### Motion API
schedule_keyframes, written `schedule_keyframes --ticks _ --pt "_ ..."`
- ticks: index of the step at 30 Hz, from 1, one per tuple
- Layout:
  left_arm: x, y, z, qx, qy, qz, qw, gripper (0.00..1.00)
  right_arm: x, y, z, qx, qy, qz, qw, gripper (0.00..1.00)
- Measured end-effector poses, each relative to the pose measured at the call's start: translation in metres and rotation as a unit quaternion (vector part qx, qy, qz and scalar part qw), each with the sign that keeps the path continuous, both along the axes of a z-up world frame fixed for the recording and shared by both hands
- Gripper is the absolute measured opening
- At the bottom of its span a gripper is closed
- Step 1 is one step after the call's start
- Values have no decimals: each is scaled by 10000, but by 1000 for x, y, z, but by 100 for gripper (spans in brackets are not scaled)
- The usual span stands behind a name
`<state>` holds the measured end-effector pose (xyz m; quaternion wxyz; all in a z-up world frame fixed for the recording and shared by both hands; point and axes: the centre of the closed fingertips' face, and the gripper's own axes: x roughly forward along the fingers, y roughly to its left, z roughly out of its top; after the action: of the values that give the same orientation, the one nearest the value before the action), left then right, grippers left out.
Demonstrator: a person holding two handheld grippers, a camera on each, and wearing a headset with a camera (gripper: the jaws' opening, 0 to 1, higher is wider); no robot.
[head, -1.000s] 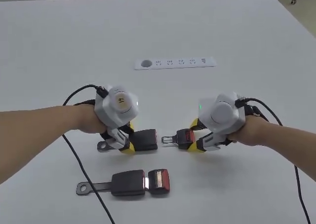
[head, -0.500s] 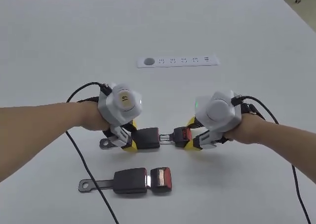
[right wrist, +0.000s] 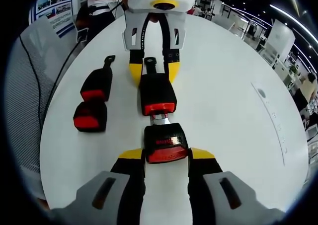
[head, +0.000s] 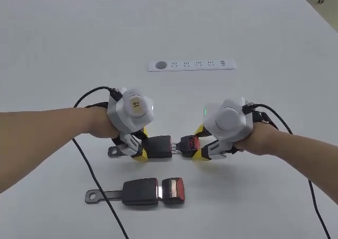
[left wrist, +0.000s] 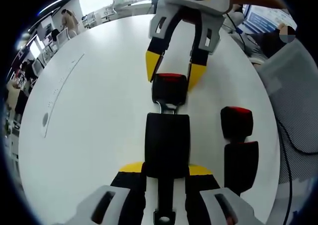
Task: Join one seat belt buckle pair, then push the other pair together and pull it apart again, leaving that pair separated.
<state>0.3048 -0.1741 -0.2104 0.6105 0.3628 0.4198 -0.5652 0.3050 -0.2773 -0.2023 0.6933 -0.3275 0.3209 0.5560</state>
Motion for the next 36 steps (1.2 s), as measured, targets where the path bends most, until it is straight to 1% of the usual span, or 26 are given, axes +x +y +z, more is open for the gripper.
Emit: schedule_keyframes --ticks 4,9,12,16,23,31,36 --pt "1 0 -1 47 4 -34 10000 30 1 0 -3 -35 -35 -6 10000 30" --pt "0 -1 0 54 -5 -36 10000 30 2 -1 -4 -58 -52 -23 10000 30" --pt "0 -1 0 37 -12 -18 10000 30 3 0 -5 -32 -17 -85 10000 30" --pt "-1 -1 0 47 -20 -36 10000 30 3 2 -5 2 20 -126 9999 29" --pt "0 -2 0 81 -28 -128 9999 30 0 2 -4 -13 34 -146 9999 29" --pt "-2 -3 2 56 -31 -153 9999 30 -1 2 -3 -41 45 -206 9998 29" --pt "0 -1 0 54 -35 -159 9999 30 -1 3 -2 -58 46 -196 9998 29"
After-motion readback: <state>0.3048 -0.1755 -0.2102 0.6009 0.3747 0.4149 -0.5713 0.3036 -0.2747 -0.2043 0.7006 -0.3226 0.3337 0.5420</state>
